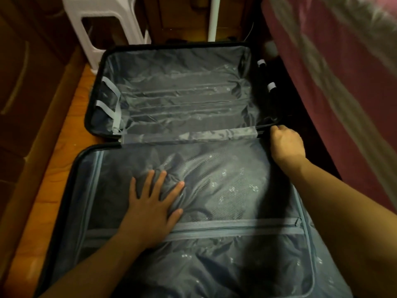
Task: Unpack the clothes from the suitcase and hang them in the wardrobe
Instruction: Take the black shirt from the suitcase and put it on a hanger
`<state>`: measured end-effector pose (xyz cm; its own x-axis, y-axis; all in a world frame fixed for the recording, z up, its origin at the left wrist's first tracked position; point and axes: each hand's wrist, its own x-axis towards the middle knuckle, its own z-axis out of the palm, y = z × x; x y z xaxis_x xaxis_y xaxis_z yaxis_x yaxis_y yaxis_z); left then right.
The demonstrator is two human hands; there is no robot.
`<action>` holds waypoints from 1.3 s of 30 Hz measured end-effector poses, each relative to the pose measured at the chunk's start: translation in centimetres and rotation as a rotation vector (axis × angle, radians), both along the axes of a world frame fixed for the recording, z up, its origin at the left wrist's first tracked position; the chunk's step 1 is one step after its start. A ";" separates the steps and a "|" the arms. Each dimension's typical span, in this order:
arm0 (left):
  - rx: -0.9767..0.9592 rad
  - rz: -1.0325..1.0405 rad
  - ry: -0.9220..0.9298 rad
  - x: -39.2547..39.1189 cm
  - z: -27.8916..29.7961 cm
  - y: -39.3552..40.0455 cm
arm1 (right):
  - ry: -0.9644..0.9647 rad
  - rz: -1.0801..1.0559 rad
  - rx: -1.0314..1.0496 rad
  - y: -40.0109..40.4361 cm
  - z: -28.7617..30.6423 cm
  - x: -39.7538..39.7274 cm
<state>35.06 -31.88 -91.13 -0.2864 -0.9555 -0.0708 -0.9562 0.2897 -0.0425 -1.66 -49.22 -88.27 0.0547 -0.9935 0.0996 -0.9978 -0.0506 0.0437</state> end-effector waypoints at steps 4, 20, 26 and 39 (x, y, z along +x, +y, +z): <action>-0.018 0.003 -0.002 -0.1 -0.3 0.1 | -0.051 0.007 -0.067 0.7 -0.6 -0.3; 0.126 0.079 0.018 -0.3 0.4 0.0 | 0.193 -0.027 0.289 13.0 3.4 -2.3; 0.292 0.127 -0.019 -1.4 2.4 1.1 | 0.217 -0.367 0.650 29.5 4.2 -0.5; 0.832 0.206 0.460 5.6 10.8 2.3 | -0.565 -0.294 0.895 33.3 4.4 26.1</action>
<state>40.70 -29.61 -80.31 -0.2878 -0.6849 -0.6694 -0.8636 -0.1167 0.4906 24.47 -15.95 -83.84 -0.0226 -0.6852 -0.7280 -0.8405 0.4073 -0.3573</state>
